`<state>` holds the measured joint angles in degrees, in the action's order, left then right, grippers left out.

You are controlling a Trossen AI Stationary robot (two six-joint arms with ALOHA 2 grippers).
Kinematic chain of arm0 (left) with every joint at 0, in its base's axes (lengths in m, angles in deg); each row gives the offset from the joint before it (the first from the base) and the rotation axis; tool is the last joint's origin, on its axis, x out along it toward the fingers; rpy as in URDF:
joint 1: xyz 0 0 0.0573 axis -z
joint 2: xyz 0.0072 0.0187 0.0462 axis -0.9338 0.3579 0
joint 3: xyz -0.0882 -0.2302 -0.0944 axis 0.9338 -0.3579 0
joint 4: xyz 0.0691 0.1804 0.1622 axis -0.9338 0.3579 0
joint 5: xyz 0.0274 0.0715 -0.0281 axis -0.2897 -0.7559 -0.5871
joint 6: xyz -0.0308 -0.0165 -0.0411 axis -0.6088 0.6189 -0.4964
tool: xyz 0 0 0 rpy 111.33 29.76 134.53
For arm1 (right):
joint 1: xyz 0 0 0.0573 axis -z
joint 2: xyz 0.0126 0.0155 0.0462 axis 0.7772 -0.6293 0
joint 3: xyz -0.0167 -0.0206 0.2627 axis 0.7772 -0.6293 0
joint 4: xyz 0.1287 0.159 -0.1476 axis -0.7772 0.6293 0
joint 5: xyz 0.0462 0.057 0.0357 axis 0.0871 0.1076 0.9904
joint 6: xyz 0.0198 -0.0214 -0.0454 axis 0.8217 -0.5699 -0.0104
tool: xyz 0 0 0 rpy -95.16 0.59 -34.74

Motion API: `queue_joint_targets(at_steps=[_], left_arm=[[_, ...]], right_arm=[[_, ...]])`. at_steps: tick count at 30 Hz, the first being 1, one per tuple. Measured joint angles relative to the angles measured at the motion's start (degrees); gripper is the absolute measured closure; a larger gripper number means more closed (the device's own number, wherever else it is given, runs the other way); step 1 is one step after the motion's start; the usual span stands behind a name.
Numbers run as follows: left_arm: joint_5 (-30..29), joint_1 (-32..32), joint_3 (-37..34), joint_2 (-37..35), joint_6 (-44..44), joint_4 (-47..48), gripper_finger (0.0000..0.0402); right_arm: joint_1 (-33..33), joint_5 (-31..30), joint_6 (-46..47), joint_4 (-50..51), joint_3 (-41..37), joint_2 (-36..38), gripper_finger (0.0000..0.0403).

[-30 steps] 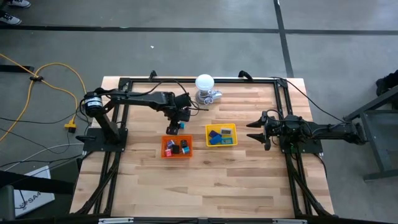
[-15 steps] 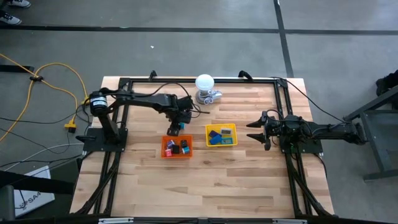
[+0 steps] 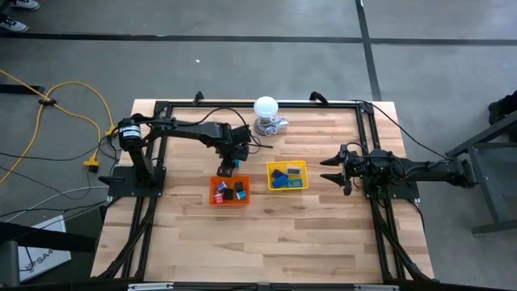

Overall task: Pick & Place Office items
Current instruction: Put the light blue charger adapter into the orange bin

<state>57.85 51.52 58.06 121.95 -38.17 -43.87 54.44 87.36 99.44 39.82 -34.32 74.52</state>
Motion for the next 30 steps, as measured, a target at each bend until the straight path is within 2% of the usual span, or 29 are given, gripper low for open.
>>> queue_joint_targets(at_steps=[7,19,24,30], left_arm=[[0.02,0.0,0.0,-0.03,0.0,-0.06,0.0274],[0.24,-0.61,0.0,-0.52,0.47,0.23,0.0273],[0.28,-2.77,0.0,-4.11,1.54,2.16,0.0273],[-0.83,-3.84,0.0,-12.7,0.48,5.57,0.0273]], right_arm=[[0.01,0.0,0.02,0.0,0.01,0.02,0.0183],[0.01,0.0,0.0,0.0,0.01,0.0,0.0183],[0.0,0.02,0.0,0.0,0.01,0.02,0.0183],[0.0,0.01,0.01,0.0,0.01,0.0,0.0183]])
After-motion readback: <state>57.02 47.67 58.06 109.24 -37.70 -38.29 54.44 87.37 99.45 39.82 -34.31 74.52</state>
